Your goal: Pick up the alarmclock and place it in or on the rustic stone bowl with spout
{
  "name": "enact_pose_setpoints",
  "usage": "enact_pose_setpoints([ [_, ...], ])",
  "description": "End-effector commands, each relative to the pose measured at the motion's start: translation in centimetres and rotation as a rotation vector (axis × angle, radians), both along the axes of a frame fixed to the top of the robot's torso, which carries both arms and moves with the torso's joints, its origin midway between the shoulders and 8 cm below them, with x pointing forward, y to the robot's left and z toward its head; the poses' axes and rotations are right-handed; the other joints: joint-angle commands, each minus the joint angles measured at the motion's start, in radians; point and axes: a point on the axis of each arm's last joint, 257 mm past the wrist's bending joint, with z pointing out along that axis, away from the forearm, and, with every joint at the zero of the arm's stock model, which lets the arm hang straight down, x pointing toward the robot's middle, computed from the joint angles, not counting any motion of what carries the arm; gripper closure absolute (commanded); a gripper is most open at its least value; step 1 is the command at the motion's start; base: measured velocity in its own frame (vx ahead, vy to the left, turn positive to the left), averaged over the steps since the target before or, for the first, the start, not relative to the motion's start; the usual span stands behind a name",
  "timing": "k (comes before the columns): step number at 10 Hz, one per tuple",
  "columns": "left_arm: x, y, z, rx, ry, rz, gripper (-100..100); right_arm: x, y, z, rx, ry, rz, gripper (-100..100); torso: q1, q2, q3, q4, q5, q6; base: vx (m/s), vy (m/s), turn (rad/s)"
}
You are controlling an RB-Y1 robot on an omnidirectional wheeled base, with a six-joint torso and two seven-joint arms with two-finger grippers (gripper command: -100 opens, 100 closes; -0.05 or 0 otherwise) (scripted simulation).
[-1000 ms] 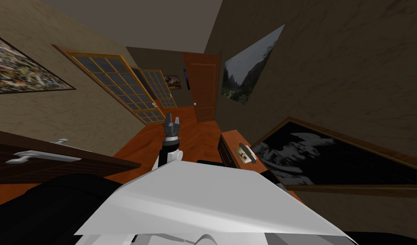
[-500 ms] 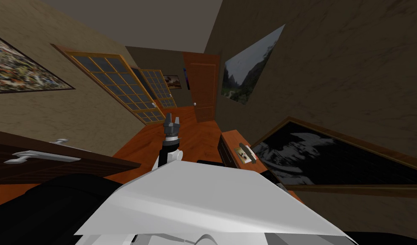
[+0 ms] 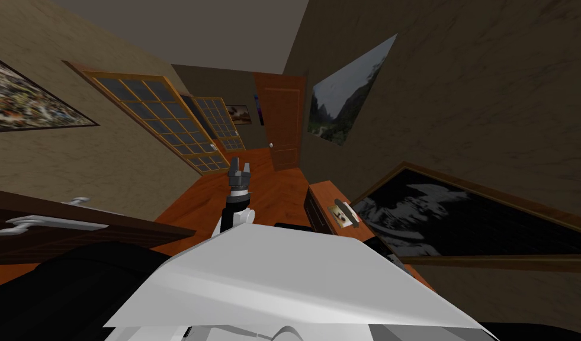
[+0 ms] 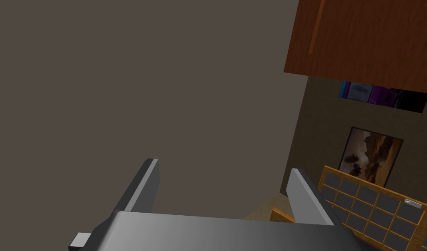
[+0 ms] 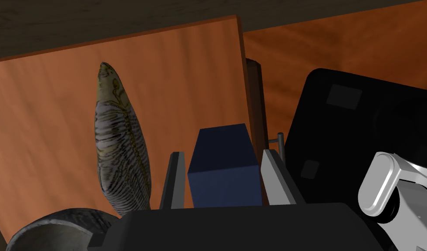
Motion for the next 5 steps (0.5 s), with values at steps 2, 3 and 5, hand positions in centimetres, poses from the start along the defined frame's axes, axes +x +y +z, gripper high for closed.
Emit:
enact_pose_setpoints([
  [2, 0.0, 0.0, 0.0, 0.000, 0.000, 0.000, 0, 1.5, -0.4, 0.5, 0.021, -0.013, 0.022, 100, 0.001, 0.000, 0.000, 0.000, 0.000, 0.001, -0.008, 0.046, 0.006],
  [3, 0.0, 0.0, 0.0, 0.000, 0.000, 0.000, 0, 2.7, -0.7, 0.9, 0.036, -0.022, 0.038, 100, 0.000, 0.000, 0.000, -0.001, 0.000, 0.001, -0.007, 0.040, -0.029],
  [5, 0.0, 0.0, 0.0, 0.000, 0.000, 0.000, 0, 3.9, -1.2, 1.4, 0.051, -0.030, 0.055, 100, 0.000, 0.000, 0.000, -0.001, 0.000, 0.001, 0.001, 0.048, -0.022],
])
